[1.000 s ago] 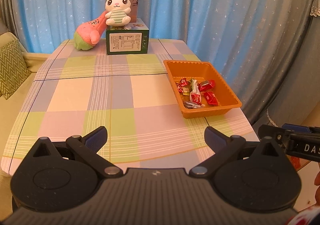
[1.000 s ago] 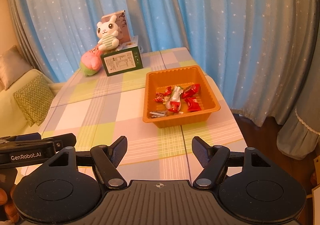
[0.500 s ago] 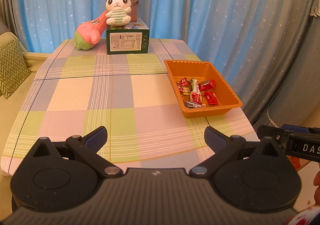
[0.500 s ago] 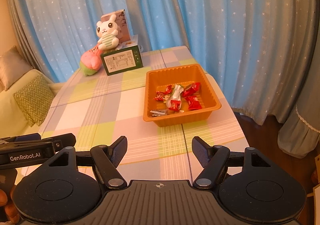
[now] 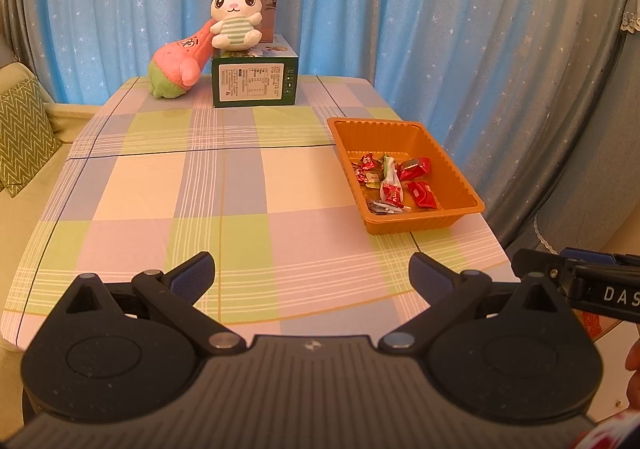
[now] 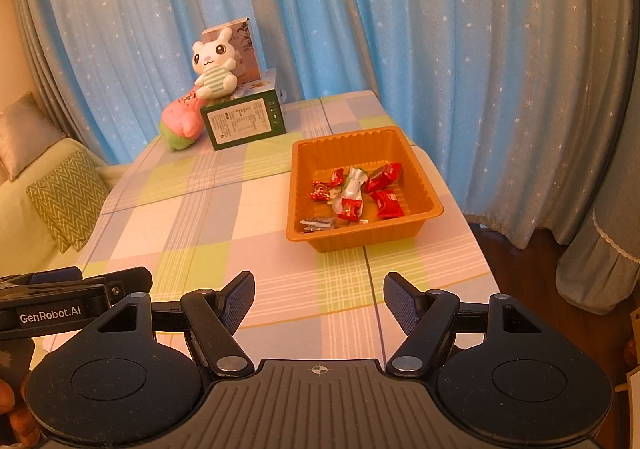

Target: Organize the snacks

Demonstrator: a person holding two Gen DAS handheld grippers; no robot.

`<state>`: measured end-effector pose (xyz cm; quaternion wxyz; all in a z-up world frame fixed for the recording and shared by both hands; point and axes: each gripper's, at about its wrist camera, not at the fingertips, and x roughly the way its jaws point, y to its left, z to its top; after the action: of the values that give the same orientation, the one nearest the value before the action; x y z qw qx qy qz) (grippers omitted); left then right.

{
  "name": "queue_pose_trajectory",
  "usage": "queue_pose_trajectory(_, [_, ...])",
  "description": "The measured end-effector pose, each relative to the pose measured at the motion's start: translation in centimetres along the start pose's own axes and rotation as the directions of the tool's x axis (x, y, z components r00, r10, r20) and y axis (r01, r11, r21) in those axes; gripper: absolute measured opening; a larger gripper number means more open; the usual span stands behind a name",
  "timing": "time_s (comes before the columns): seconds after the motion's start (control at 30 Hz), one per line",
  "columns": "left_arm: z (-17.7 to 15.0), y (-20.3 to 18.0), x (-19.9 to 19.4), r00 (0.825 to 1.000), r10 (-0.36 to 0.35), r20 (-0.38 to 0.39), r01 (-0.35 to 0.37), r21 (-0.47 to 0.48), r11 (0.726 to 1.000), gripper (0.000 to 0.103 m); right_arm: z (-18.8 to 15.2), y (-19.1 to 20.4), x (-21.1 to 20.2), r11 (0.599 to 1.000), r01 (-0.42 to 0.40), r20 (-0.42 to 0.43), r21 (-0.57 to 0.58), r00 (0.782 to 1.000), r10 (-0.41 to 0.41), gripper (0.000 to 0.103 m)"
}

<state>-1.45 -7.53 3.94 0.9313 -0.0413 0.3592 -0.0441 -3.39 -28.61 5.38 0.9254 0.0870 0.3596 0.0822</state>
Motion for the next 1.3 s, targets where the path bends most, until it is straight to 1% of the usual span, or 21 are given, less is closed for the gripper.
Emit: queue_pose_trajectory(1.3, [-0.15,-0.15,0.18,1.0,0.002,-0.004,-0.002,0.004,1.0,0.103,-0.13,-0.07,0.28,1.0,0.002,-0.002,0.002,1.0,-0.002,0.071])
